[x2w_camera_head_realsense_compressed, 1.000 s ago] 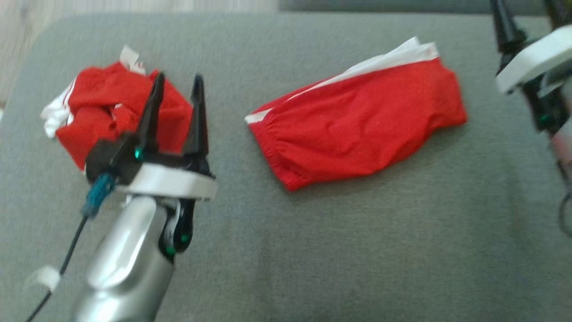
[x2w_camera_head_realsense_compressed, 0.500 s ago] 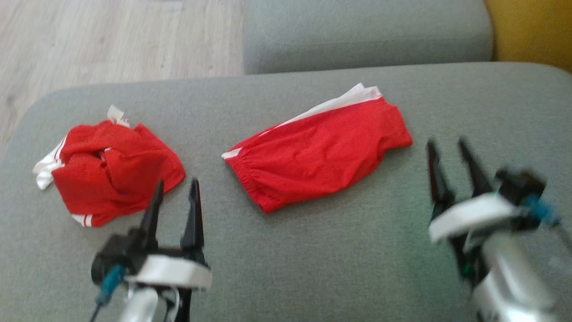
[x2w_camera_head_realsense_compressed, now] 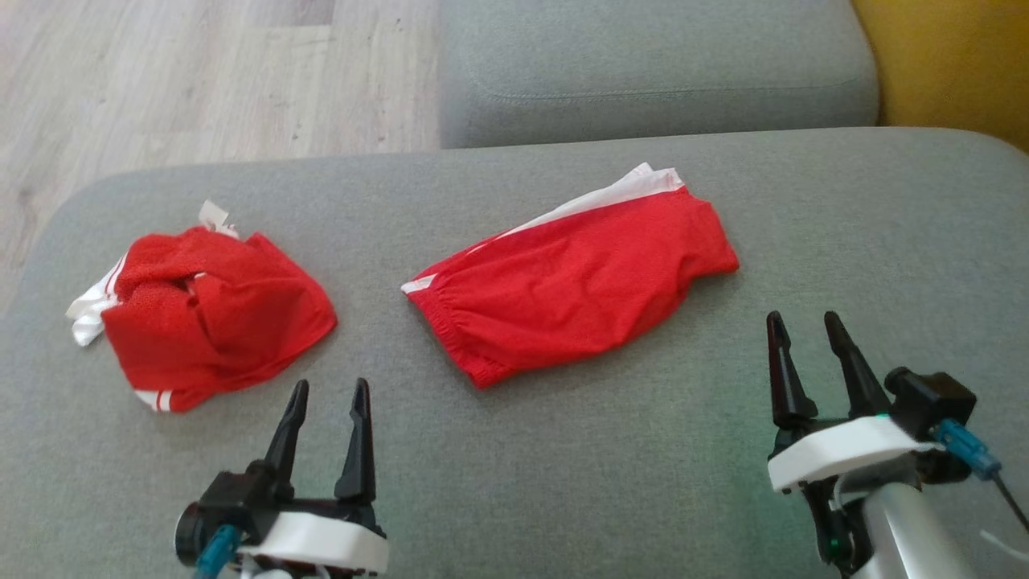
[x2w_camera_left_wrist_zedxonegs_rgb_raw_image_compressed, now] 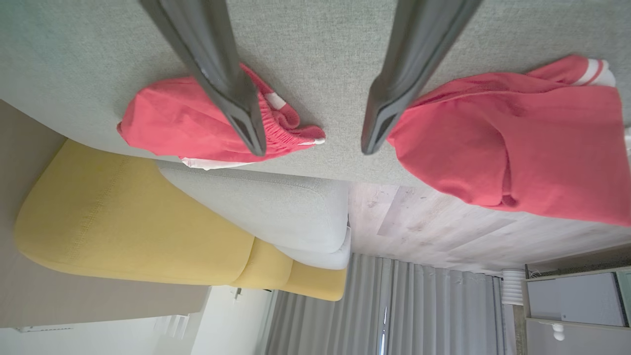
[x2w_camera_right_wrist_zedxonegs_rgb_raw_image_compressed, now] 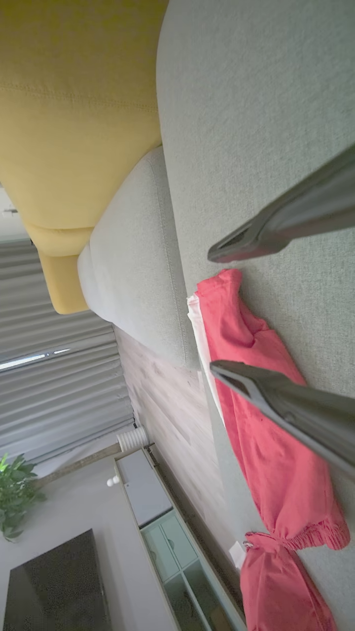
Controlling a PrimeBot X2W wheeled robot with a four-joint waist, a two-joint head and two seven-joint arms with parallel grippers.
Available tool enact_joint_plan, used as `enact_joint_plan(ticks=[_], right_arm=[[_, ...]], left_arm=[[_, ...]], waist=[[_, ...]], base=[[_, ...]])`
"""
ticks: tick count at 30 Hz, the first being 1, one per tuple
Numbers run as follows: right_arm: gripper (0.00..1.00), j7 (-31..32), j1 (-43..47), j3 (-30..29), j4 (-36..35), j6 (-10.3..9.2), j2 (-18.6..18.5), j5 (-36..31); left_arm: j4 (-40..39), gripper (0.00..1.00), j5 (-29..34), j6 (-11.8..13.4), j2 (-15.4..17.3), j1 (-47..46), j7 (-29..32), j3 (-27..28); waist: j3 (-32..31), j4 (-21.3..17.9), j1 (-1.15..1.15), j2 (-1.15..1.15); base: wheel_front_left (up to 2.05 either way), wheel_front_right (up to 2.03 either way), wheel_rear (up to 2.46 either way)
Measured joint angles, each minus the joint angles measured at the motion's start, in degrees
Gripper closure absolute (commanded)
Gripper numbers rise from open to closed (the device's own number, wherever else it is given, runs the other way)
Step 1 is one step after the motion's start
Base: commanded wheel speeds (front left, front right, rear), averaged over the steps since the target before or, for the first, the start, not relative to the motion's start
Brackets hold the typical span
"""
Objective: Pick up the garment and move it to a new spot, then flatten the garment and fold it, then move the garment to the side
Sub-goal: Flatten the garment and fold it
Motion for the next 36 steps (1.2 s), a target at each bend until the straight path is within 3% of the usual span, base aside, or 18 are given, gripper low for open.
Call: enact_joint_plan(ticks=[10,18,25,36], right_arm=[[0.00,6.4,-4.3,-5.4,1.1,0.00,0.5,-1.0],[0.00,13.0,-19.1,-16.2,13.5,0.00,0.6,0.6],[0.00,14.6,-28.3,-27.3,26.8,0.00,-0.3,-9.3],[0.00,15.6,-36.9,-32.8,36.6,0.00,-3.0,-21.4]], left_arm=[[0.0,0.00,2.0,-1.9,-1.2,-3.4,0.0,-0.1],[0.7,0.00,2.4,-2.8,-1.9,-7.7,0.0,-1.3],[1.0,0.00,2.1,-3.3,-2.1,-10.3,0.0,-2.8],[0.5,0.00,-0.7,-2.2,-2.3,-11.5,0.0,-6.9]], waist=[[4.8,3.2,0.01,0.00],[10.1,7.9,0.01,0.00],[14.0,12.3,0.02,0.00],[17.4,15.6,0.00,0.00]], base=[[0.00,0.00,0.00],[0.00,0.00,0.00],[0.00,0.00,0.00],[0.00,0.00,0.00]])
